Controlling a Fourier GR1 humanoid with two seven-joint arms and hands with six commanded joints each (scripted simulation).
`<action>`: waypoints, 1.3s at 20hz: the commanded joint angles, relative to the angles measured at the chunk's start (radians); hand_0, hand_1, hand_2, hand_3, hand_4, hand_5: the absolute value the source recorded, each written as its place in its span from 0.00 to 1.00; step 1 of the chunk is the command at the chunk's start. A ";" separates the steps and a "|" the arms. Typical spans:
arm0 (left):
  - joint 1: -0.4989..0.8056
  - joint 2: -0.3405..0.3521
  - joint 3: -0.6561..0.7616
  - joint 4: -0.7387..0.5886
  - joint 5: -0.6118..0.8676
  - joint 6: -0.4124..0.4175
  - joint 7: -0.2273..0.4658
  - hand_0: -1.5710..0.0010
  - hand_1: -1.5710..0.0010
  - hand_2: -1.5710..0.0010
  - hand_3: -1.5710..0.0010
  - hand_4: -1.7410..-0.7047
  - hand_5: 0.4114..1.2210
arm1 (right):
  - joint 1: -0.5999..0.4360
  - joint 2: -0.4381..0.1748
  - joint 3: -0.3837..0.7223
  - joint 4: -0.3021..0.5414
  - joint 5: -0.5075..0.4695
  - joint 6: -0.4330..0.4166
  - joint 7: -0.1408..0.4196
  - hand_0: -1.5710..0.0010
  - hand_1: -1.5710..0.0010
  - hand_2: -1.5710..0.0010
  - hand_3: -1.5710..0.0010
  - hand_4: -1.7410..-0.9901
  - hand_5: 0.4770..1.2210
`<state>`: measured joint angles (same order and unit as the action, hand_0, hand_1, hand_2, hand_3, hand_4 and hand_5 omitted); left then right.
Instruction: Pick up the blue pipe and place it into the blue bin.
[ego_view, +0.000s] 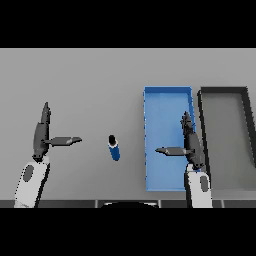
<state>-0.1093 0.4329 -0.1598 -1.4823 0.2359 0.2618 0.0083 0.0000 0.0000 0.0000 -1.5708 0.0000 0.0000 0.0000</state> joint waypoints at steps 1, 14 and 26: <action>-0.001 -0.002 -0.001 -0.001 -0.001 0.001 -0.004 1.00 1.00 1.00 1.00 0.75 0.22 | 0.000 -0.001 -0.002 0.000 -0.001 0.000 0.000 1.00 1.00 1.00 1.00 0.71 0.20; 0.047 0.155 -0.068 0.028 -0.014 -0.283 -0.166 1.00 1.00 1.00 1.00 0.75 0.22 | 0.102 -0.162 0.066 -0.122 0.157 0.045 -0.112 1.00 1.00 1.00 1.00 0.72 0.20; 0.120 0.154 -0.296 -0.171 -0.088 -0.446 -0.063 1.00 1.00 1.00 1.00 0.58 0.06 | 0.108 -0.161 0.074 -0.140 0.162 0.047 -0.088 1.00 1.00 1.00 1.00 0.74 0.19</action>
<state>0.0108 0.5856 -0.4568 -1.6530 0.1473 -0.1853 -0.0534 0.1074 -0.1613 0.0742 -1.7107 0.1620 0.0473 -0.0880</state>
